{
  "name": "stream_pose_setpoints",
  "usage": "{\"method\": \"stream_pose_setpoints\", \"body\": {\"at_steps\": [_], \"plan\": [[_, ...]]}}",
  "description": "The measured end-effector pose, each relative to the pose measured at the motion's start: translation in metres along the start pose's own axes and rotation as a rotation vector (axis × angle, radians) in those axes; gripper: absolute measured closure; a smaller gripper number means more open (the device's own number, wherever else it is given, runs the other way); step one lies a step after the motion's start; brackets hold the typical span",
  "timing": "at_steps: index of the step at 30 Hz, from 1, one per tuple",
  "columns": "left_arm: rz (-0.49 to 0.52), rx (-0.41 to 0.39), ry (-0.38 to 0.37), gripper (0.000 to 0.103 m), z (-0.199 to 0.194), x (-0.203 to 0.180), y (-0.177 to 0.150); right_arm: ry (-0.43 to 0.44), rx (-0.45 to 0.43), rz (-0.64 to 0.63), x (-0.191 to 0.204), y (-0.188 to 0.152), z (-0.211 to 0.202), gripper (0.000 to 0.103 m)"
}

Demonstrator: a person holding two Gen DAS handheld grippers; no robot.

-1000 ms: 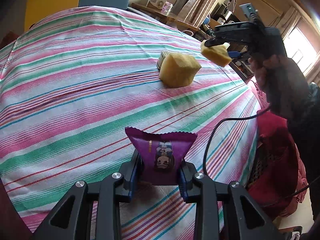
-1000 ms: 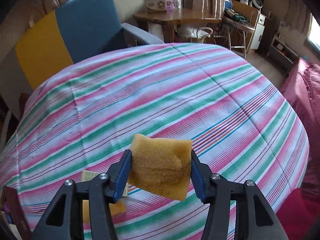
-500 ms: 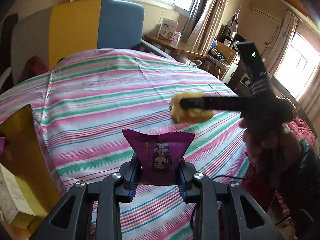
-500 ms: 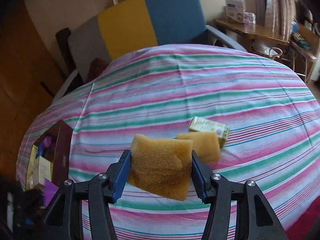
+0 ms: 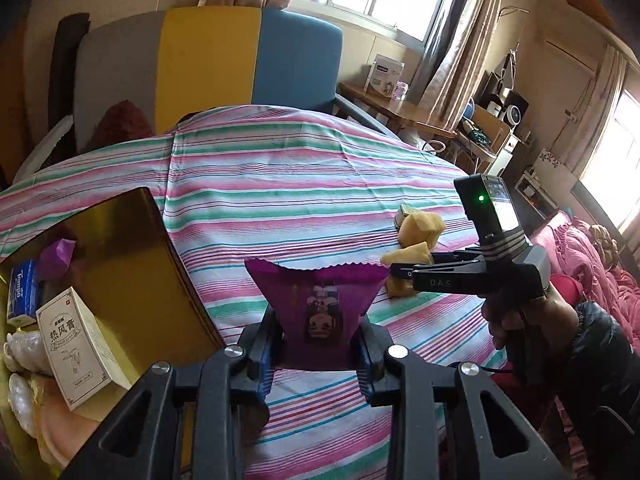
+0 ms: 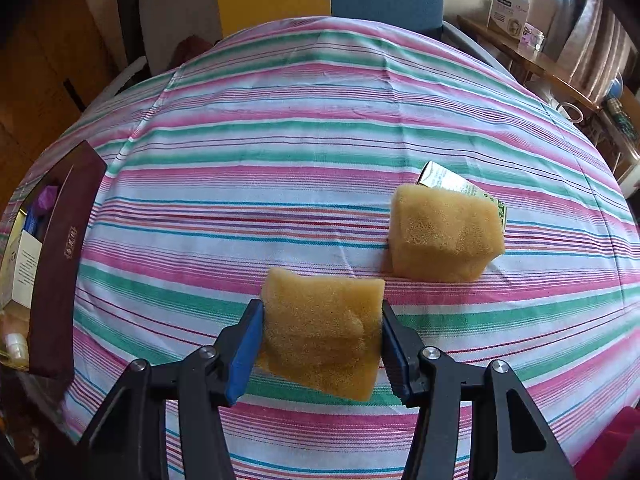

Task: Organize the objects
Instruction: 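Lower the purple candy into the gold tray and open the left tool while right tool lifts sponge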

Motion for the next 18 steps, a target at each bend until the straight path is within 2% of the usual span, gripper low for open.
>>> {"method": "stream_pose_setpoints", "body": {"at_steps": [5,8,13,18], "plan": [[-0.123,0.002,-0.037,0.071,-0.017,0.044,0.008,-0.005,0.008,0.002,-0.002,0.001,0.002,0.047],[-0.173,0.010,-0.022,0.071,-0.025,0.084,0.025,-0.003,0.009,0.006,-0.003,0.002,0.002,0.047],[-0.298,0.097,0.008,0.071,-0.003,0.161,0.040,0.000,0.005,0.009,-0.003,0.001,0.001,0.047],[-0.380,0.220,0.036,0.071,0.038,0.212,0.023,0.009,-0.002,0.024,-0.004,0.001,-0.003,0.047]]}}
Point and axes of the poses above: each gripper's, at about its wrist camera, not at the fingertips, and z roughly the way its jaws point, x to its left, y to its top, the point moved 7 cm from there along z, roughly the way its jaws point, and after that the axes turned 11 degrees about z, right-handed, at the moved point
